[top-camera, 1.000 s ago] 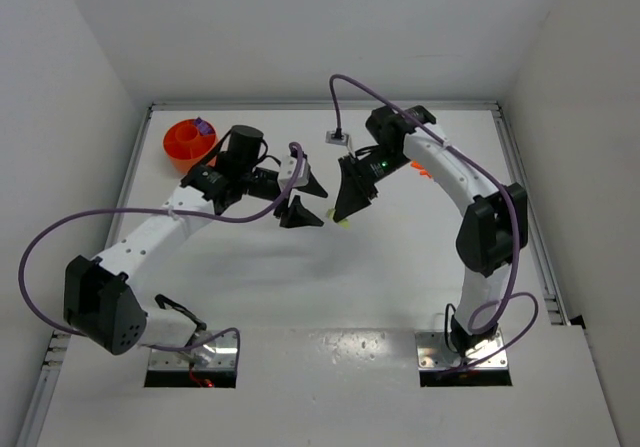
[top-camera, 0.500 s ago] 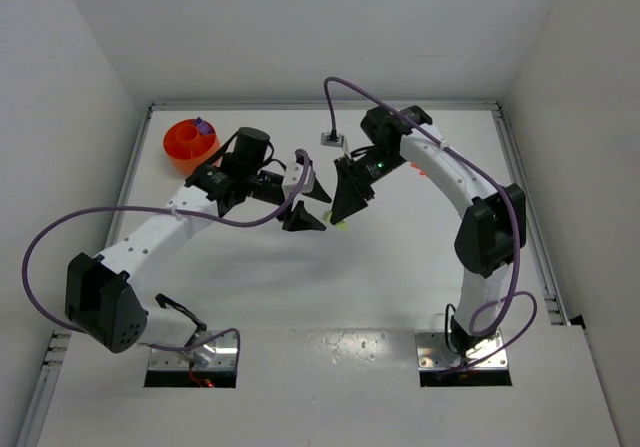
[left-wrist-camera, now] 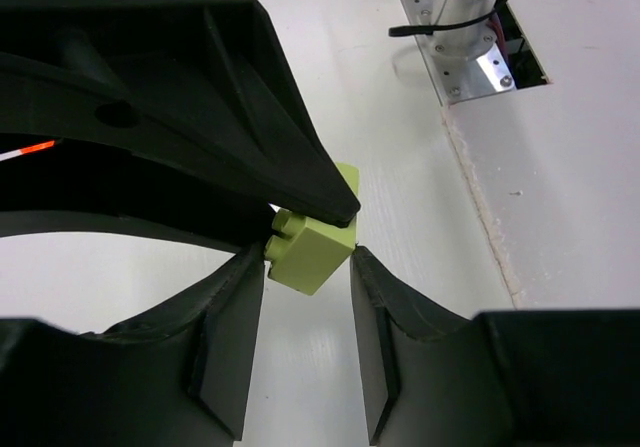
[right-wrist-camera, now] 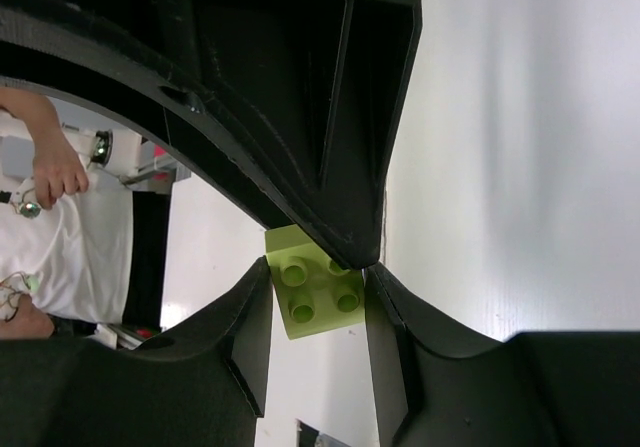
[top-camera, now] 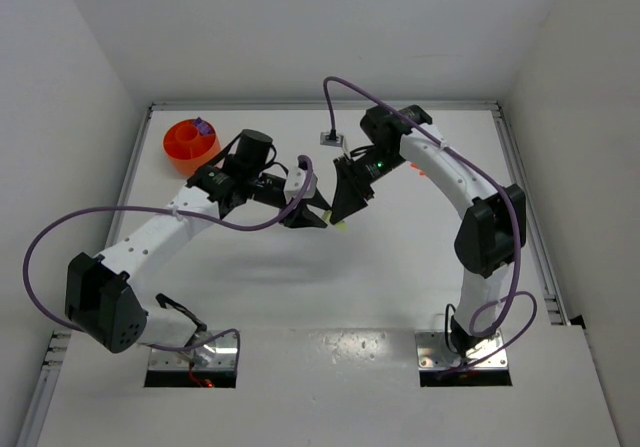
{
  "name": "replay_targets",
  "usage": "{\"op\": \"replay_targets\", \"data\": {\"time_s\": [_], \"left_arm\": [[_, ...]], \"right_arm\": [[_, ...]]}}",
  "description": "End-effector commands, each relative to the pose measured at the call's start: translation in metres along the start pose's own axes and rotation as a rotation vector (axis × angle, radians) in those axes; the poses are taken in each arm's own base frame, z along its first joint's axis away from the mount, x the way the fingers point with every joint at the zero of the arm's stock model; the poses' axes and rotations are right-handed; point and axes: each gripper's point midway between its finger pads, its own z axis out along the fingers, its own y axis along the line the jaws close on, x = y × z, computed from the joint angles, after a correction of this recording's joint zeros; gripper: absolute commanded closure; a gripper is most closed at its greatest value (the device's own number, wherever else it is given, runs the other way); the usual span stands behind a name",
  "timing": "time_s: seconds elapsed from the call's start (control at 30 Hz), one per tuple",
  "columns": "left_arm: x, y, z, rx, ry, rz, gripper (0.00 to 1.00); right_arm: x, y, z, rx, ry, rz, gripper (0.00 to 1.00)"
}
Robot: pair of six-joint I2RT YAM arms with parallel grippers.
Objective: Sort the legos into containers by color
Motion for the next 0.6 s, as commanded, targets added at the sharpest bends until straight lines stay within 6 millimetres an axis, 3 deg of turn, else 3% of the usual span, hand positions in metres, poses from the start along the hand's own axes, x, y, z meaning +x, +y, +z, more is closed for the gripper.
{"op": "replay_targets", "data": {"time_s": [0.0, 0.13, 0.43, 0.57], "left_arm": [[-0.015, -0.005, 0.003, 0.027, -0.032, 0.067, 0.56], [-0.014, -0.004, 0.003, 0.021, -0.026, 0.058, 0.64], [-0.01, 0.005, 0.0, -0.029, 0.011, 0.046, 0.8], [-0.007, 0.003, -0.001, -0.038, 0.023, 0.03, 0.89]], "right_arm": [[-0.007, 0.019, -0.001, -0.021, -0.007, -0.029, 0.83], [-0.008, 0.02, 0.002, -0.027, 0.0, -0.023, 0.83], [-0.009, 0.017, 0.0, 0.0, 0.012, -0.031, 0.58], [-0.011, 0.012, -0.01, 0.05, 0.007, -0.021, 0.46]]}}
